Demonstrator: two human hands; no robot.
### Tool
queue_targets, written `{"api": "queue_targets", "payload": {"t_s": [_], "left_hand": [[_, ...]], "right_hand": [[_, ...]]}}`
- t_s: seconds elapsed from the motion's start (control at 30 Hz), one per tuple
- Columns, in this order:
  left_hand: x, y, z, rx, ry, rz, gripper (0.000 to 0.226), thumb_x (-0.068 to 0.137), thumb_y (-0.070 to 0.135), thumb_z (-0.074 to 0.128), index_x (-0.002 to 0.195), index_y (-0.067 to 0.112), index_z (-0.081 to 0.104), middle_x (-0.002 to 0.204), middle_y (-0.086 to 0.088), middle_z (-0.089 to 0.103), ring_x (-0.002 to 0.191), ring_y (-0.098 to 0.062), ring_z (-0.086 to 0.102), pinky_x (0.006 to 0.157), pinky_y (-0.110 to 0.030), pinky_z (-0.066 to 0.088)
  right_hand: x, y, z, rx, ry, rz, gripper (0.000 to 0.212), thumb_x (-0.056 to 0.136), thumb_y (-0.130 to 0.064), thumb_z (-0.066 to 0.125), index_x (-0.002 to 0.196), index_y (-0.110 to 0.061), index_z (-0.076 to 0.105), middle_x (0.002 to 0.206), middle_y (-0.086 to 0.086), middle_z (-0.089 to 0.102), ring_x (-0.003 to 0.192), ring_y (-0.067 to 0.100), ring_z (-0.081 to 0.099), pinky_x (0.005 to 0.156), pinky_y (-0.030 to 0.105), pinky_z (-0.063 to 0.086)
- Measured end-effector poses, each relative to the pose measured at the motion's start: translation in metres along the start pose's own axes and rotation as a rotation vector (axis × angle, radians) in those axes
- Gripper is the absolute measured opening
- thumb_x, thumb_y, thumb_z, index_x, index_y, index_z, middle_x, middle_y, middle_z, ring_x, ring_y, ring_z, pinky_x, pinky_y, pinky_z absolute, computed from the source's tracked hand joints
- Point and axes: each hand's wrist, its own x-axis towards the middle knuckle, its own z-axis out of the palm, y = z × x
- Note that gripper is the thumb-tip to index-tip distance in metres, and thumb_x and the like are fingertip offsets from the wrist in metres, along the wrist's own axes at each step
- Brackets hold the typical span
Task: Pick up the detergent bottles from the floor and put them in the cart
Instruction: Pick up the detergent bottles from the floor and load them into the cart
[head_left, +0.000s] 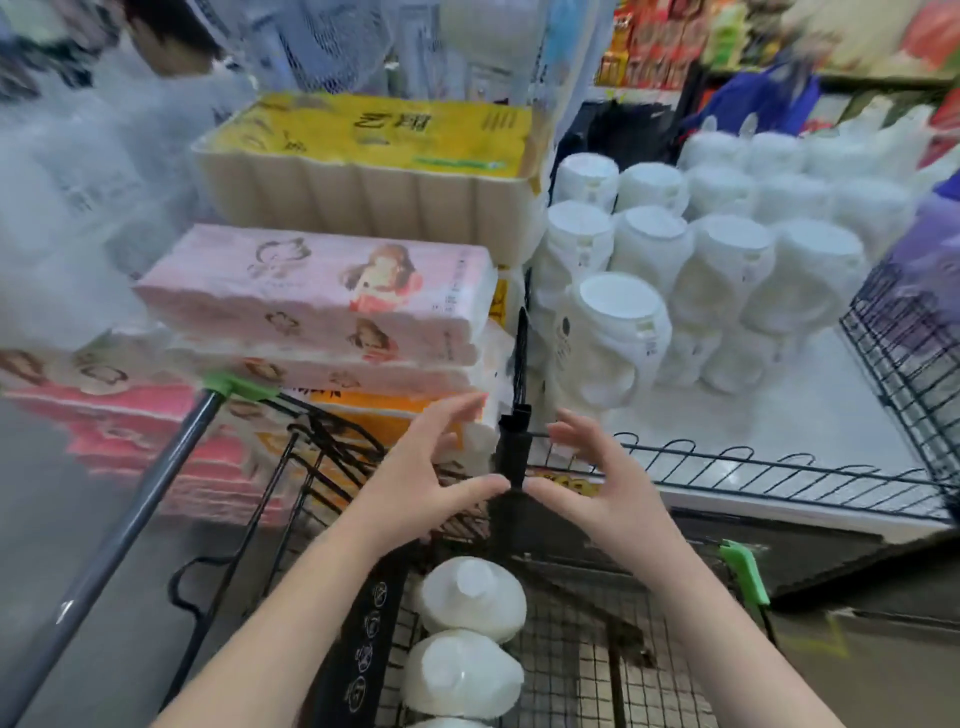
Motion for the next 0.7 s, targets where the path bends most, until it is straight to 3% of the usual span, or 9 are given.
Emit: {"api": "queue_targets", "payload": {"t_s": [0.17, 0.27, 0.37, 0.5, 0.7], "left_hand": [[0.008, 0.09, -0.03, -0.054, 0.076, 0.213, 0.082, 0.084, 0.053, 0.083, 0.155, 0.043, 0.042, 0.151, 0.027, 0.051, 0.141, 0.008, 0.048, 0.118, -0.029, 0.044], [0.004, 0.122, -0.033, -0.044, 0.068, 0.332, 0.084, 0.084, 0.06, 0.08, 0.156, 0.039, 0.042, 0.154, 0.023, 0.052, 0.146, 0.001, 0.047, 0.12, -0.04, 0.044], [-0.004, 0.144, -0.031, -0.097, 0.026, 0.404, 0.088, 0.081, 0.067, 0.078, 0.156, 0.038, 0.042, 0.154, 0.022, 0.052, 0.147, -0.001, 0.045, 0.12, -0.043, 0.045], [-0.013, 0.164, -0.019, -0.162, -0.068, 0.482, 0.084, 0.083, 0.053, 0.081, 0.156, 0.038, 0.042, 0.153, 0.02, 0.054, 0.147, -0.003, 0.046, 0.119, -0.041, 0.046], [-0.014, 0.186, 0.019, -0.271, -0.18, 0.569, 0.083, 0.08, 0.052, 0.081, 0.153, 0.036, 0.044, 0.151, 0.015, 0.056, 0.146, -0.004, 0.049, 0.117, -0.044, 0.048]], "right_hand": [[-0.026, -0.073, -0.053, 0.026, 0.194, -0.171, 0.074, 0.08, -0.038, 0.089, 0.144, -0.042, 0.053, 0.128, -0.025, 0.069, 0.129, -0.004, 0.06, 0.112, 0.019, 0.044], [-0.053, -0.099, -0.07, 0.018, 0.286, -0.224, 0.074, 0.079, -0.038, 0.088, 0.145, -0.037, 0.054, 0.129, -0.022, 0.069, 0.127, -0.004, 0.061, 0.113, 0.023, 0.045], [-0.08, -0.114, -0.079, 0.004, 0.336, -0.255, 0.074, 0.077, -0.047, 0.086, 0.143, -0.043, 0.053, 0.129, -0.025, 0.069, 0.129, -0.003, 0.06, 0.113, 0.026, 0.044], [-0.11, -0.123, -0.088, 0.002, 0.42, -0.249, 0.073, 0.076, -0.05, 0.083, 0.143, -0.041, 0.054, 0.13, -0.021, 0.069, 0.13, 0.001, 0.061, 0.113, 0.03, 0.046], [-0.162, -0.119, -0.096, 0.029, 0.581, -0.158, 0.066, 0.083, -0.048, 0.085, 0.141, -0.04, 0.056, 0.13, -0.016, 0.071, 0.131, 0.005, 0.062, 0.117, 0.04, 0.046]]}}
